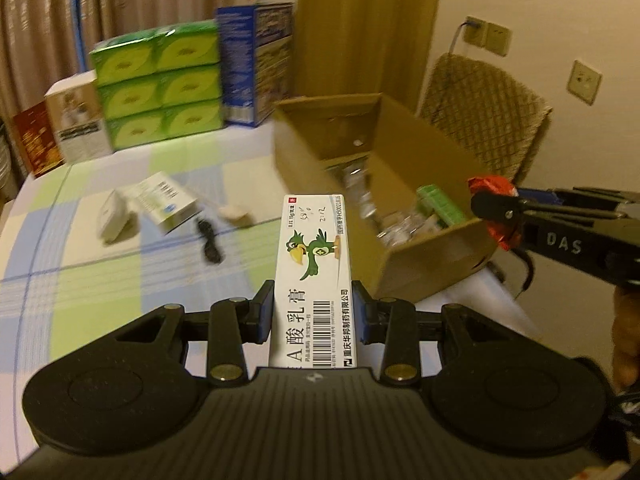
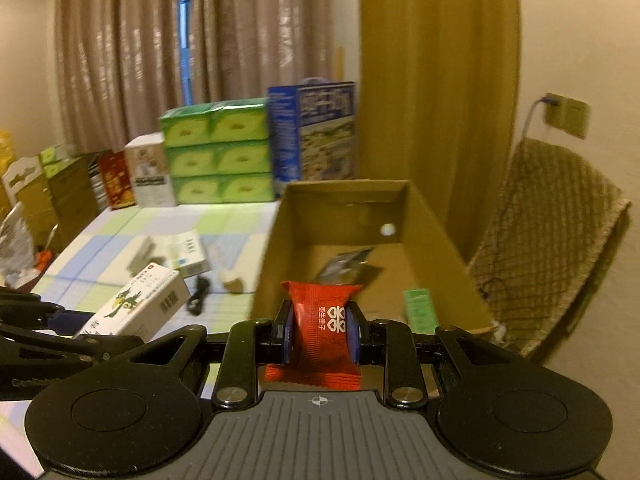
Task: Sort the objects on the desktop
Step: 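Carry the cream box and red packet over the cardboard box, then lower both items into the cardboard box and open both tools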
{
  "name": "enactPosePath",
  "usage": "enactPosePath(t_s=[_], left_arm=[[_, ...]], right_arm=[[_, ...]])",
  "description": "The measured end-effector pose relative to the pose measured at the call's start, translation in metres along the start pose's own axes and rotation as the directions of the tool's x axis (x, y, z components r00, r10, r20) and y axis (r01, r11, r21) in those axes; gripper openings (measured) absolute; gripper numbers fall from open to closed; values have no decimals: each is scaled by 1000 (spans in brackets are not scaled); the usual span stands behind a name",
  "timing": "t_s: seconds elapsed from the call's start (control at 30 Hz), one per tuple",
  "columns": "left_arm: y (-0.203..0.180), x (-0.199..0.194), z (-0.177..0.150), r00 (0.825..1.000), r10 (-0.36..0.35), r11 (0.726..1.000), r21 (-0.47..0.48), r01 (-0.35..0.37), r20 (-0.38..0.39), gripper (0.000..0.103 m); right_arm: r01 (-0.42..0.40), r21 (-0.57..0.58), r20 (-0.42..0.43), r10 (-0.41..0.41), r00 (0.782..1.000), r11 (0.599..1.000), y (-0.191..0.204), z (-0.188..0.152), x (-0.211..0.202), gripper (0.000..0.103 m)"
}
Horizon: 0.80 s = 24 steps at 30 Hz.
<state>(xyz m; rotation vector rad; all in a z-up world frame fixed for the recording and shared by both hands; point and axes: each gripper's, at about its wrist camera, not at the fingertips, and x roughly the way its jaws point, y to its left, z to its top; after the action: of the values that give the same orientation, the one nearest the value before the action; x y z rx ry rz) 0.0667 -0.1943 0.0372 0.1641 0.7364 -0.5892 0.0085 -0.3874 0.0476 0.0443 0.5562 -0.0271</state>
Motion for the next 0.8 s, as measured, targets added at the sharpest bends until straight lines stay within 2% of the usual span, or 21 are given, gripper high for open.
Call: enactPosePath(t_s=[0.43,0.8], left_arm=[[-38,43,61,996,-89,996,14,89,29,33],[-47,88,85,992,-125,992,-11,125,7,33]], right_arm=[[44,24,15,-45,999,999,-49,25,29,23],[48,63,-9,-47,999,997,-76,37,63,23]])
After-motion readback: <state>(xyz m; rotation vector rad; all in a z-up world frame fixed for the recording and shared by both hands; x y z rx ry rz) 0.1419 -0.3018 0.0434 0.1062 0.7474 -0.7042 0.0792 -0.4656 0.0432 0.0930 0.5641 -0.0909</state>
